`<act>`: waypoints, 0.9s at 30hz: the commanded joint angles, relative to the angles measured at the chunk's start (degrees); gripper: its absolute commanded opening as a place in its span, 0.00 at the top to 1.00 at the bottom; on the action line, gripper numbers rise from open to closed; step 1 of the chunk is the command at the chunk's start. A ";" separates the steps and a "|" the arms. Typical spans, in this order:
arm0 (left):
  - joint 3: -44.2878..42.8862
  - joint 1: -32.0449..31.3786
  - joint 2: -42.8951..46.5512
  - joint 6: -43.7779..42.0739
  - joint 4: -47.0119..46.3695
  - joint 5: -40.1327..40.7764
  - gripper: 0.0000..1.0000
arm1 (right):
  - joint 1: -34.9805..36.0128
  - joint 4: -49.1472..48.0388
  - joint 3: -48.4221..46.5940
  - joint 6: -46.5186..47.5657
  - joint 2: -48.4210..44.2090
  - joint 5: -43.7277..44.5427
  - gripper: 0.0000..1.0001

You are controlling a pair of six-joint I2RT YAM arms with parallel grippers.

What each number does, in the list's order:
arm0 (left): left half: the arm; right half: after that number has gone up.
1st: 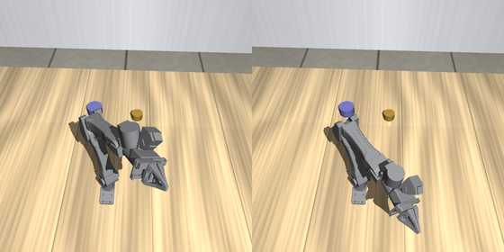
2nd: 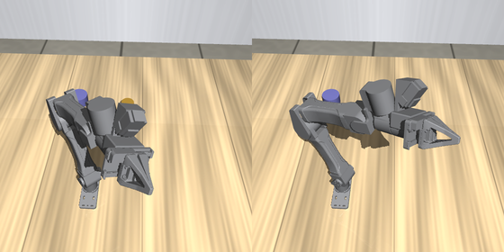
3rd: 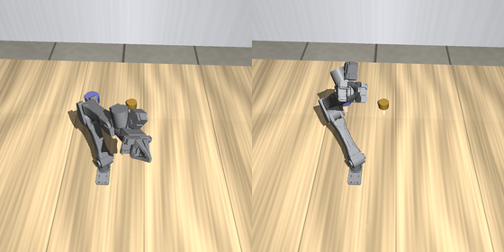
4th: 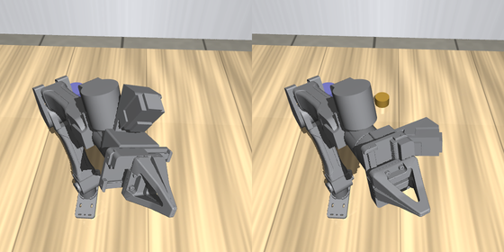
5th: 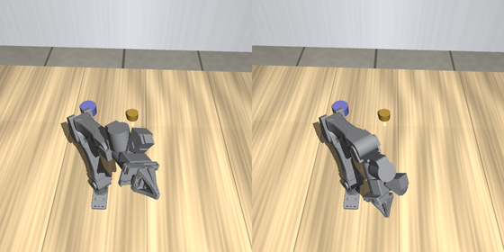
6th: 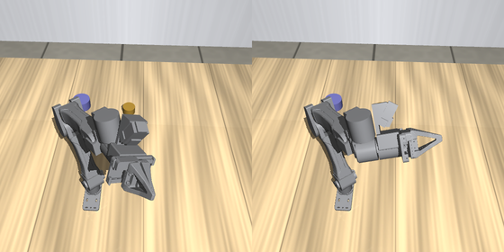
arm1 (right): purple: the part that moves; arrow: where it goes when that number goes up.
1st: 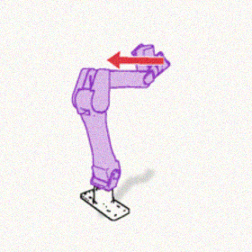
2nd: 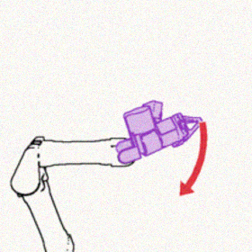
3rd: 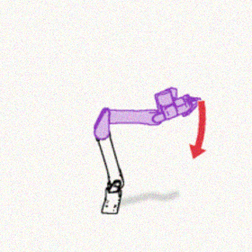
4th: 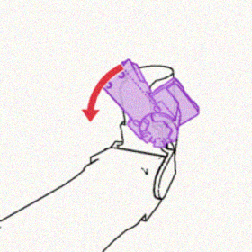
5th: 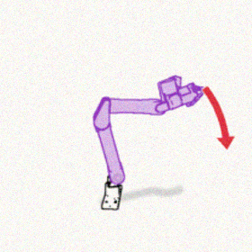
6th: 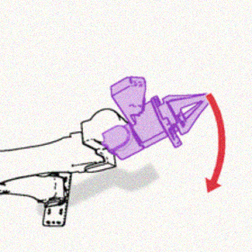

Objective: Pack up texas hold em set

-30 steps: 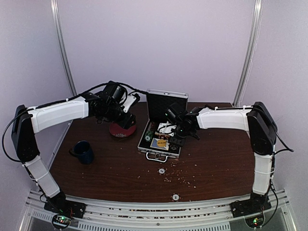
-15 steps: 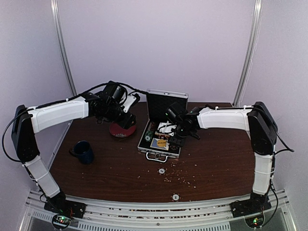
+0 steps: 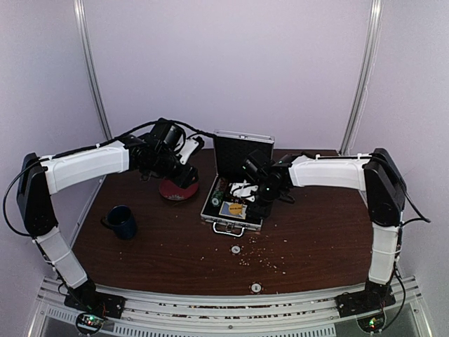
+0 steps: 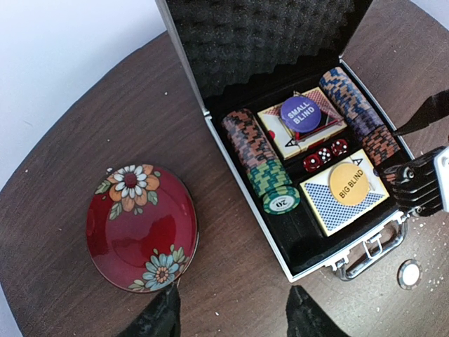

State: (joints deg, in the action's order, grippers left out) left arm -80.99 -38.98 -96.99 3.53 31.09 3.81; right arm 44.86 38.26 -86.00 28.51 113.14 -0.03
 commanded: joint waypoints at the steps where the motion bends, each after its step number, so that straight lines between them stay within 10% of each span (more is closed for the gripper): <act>1: 0.04 0.49 -0.52 0.57 -1.64 -0.69 0.47 | -0.57 -0.07 -0.50 -1.47 1.10 3.80 0.39; 27: -0.29 0.48 -1.39 0.39 -1.02 -1.05 0.47 | -4.00 8.17 -4.90 -0.35 -4.78 -7.45 0.40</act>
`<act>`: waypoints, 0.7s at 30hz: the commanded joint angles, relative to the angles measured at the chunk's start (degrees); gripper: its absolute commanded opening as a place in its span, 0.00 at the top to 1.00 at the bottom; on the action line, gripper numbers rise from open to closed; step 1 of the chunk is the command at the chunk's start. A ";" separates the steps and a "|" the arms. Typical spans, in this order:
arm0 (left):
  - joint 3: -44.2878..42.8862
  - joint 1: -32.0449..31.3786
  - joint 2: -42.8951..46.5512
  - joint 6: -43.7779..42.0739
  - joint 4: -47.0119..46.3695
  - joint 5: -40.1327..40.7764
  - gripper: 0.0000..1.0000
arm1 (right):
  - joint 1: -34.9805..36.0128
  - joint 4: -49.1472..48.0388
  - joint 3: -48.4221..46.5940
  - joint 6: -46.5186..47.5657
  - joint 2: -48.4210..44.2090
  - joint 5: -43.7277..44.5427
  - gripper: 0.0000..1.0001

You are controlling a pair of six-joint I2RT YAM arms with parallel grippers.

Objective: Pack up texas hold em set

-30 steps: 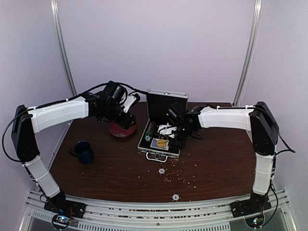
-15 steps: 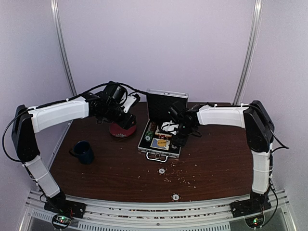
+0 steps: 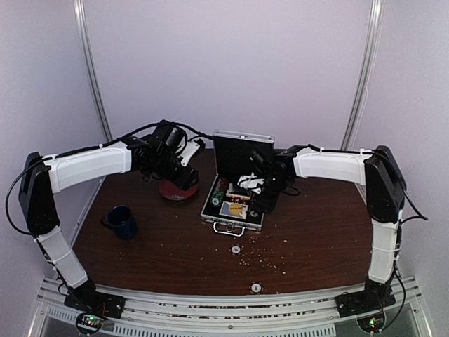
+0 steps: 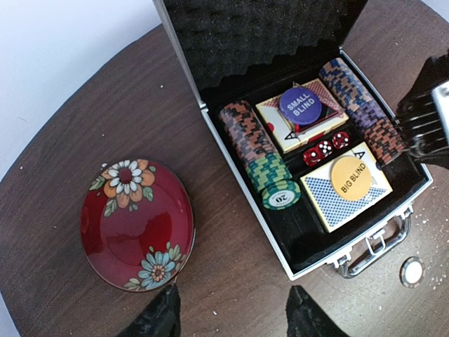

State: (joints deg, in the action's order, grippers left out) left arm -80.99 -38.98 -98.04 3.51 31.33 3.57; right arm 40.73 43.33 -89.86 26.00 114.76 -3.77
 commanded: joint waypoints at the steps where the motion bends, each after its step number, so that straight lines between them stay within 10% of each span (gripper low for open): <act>1: -0.31 0.49 -0.34 0.37 -1.23 -0.80 0.47 | 0.45 3.81 -0.38 3.06 -7.13 -5.02 0.40; 21: -0.22 0.48 -0.47 0.32 -1.25 -0.06 0.47 | 24.97 1.42 25.26 16.36 -16.95 -9.27 0.40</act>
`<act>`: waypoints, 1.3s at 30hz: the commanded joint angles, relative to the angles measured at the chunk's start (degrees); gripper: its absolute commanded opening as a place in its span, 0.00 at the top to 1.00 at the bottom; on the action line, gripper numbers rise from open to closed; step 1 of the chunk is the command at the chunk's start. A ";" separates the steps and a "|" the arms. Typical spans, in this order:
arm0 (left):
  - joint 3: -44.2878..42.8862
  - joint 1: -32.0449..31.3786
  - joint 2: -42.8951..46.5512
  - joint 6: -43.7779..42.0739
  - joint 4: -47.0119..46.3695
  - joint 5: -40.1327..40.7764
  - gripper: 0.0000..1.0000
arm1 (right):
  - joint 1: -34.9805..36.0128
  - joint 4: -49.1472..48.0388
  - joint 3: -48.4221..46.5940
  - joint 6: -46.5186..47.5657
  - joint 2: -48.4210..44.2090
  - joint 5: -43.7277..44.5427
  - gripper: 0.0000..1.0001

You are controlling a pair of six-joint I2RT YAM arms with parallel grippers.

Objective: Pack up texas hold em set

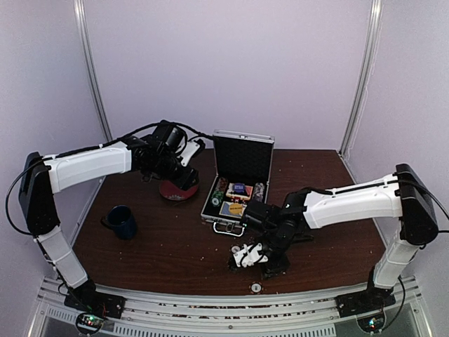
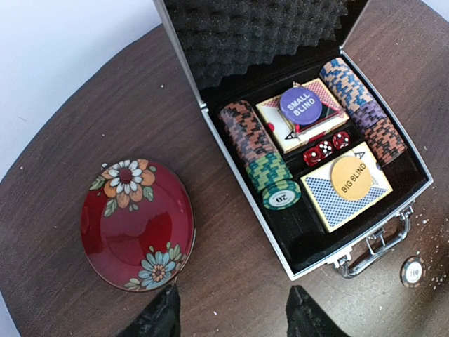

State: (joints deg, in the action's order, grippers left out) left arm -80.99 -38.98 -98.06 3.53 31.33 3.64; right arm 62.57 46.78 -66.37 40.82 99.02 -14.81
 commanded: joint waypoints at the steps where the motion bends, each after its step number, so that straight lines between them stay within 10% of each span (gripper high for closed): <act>1: -0.22 0.49 -0.53 0.26 -1.25 -0.20 0.47 | 4.05 -2.22 1.88 1.47 -0.95 1.66 0.40; 28: -0.22 0.44 -0.18 0.09 -1.10 -0.56 0.47 | 9.94 -4.64 1.29 3.63 5.00 4.26 0.40; 39: -0.22 0.47 -0.03 0.12 -1.10 -0.72 0.47 | 9.94 -4.60 0.16 3.33 6.31 4.67 0.57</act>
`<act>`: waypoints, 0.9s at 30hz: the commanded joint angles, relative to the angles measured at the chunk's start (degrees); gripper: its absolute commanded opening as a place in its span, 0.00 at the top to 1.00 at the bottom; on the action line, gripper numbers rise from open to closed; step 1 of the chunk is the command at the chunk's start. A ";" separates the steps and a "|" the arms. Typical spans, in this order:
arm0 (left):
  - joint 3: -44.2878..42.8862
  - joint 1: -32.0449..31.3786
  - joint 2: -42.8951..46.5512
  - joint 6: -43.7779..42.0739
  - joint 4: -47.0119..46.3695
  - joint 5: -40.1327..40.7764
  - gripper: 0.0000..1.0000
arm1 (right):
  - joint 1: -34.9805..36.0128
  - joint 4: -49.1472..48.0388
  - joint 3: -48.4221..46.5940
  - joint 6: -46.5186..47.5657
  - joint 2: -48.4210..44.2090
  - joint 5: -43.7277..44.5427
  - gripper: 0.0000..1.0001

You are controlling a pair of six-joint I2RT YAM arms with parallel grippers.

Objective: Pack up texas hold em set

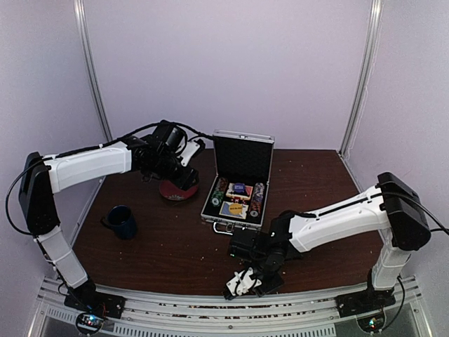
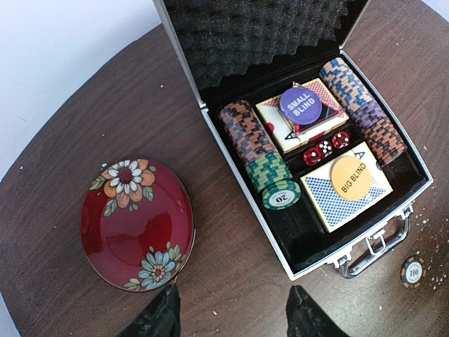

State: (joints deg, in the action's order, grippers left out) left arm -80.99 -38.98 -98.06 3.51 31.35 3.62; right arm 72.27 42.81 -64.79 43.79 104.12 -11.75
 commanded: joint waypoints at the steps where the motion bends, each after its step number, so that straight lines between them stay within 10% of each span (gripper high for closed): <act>1: -0.22 0.46 -0.05 0.10 -1.12 -0.78 0.47 | 0.24 -0.70 -1.65 0.22 1.38 1.56 0.58; 27: -0.35 0.46 0.34 0.11 -0.94 -0.89 0.47 | -16.27 2.77 -21.89 -10.38 12.66 -2.32 0.61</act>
State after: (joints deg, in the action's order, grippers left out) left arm -80.99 -38.98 -98.06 3.51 31.35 3.57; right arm 56.12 44.51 -84.18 34.98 115.31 -12.40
